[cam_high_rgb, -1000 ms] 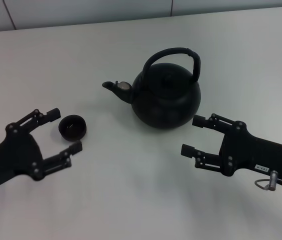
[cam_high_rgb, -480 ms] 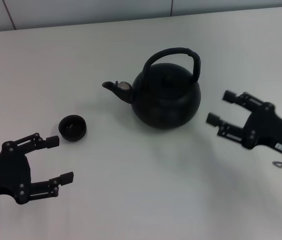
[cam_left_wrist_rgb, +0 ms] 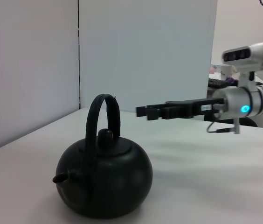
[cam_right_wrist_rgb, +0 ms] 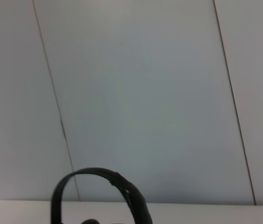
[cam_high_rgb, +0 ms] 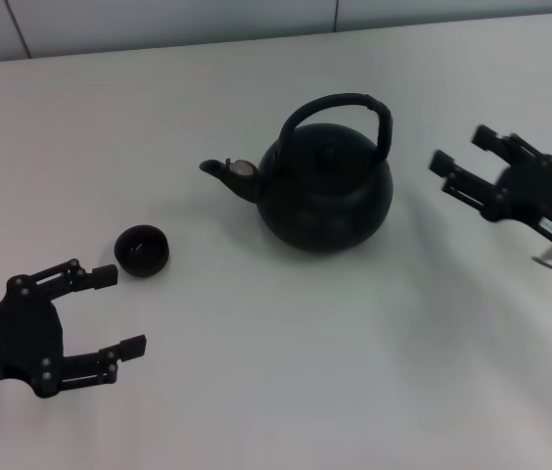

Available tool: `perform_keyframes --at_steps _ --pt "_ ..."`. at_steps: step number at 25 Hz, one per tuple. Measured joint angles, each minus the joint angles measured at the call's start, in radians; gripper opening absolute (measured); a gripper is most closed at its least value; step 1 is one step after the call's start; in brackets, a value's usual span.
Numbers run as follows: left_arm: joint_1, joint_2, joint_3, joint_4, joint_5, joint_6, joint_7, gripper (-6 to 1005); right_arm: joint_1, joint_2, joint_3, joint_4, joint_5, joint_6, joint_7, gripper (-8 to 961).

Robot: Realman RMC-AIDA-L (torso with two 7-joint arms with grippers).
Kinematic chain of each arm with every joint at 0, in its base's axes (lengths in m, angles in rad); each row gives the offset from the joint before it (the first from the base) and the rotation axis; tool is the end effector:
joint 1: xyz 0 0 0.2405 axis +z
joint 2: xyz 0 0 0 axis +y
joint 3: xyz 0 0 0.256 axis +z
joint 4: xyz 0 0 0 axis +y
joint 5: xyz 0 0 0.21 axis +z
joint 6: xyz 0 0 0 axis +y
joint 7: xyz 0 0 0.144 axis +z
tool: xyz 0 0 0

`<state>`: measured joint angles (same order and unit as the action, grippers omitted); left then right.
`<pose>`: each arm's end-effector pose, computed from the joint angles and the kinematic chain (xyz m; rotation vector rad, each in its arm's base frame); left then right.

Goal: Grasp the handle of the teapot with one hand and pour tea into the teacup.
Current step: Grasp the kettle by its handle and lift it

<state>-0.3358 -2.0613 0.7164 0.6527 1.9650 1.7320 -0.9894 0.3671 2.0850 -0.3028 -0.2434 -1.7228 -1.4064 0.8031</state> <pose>-0.3019 0.2590 0.0050 -2.7769 -0.2623 -0.7270 0.3409 0.2860 -0.0065 -2.0330 0.6786 0.8796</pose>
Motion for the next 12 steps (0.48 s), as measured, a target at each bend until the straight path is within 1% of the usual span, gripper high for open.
perform_keyframes --at_steps 1,2,3,4,6,12 --pt "0.000 0.000 0.000 0.000 0.000 -0.001 0.001 840 0.033 0.000 -0.002 0.019 0.002 0.035 -0.001 783" --pt "0.000 0.000 0.000 0.000 0.000 -0.001 0.001 840 0.033 0.000 -0.002 0.019 0.002 0.035 -0.001 783" --pt "0.000 0.000 0.001 0.001 0.000 -0.002 0.001 840 0.062 -0.002 -0.007 0.038 0.002 0.052 -0.002 783" --pt "0.000 0.000 0.001 0.001 0.000 -0.002 0.001 840 0.062 -0.002 -0.007 0.038 0.002 0.052 -0.002 783" --pt "0.001 0.000 -0.002 0.001 0.000 -0.003 0.002 840 0.092 -0.001 -0.011 0.051 -0.003 0.070 -0.002 783" --pt "0.002 0.000 -0.007 -0.006 0.000 -0.017 0.002 840 0.125 0.000 -0.011 0.062 0.000 0.109 -0.003 784"
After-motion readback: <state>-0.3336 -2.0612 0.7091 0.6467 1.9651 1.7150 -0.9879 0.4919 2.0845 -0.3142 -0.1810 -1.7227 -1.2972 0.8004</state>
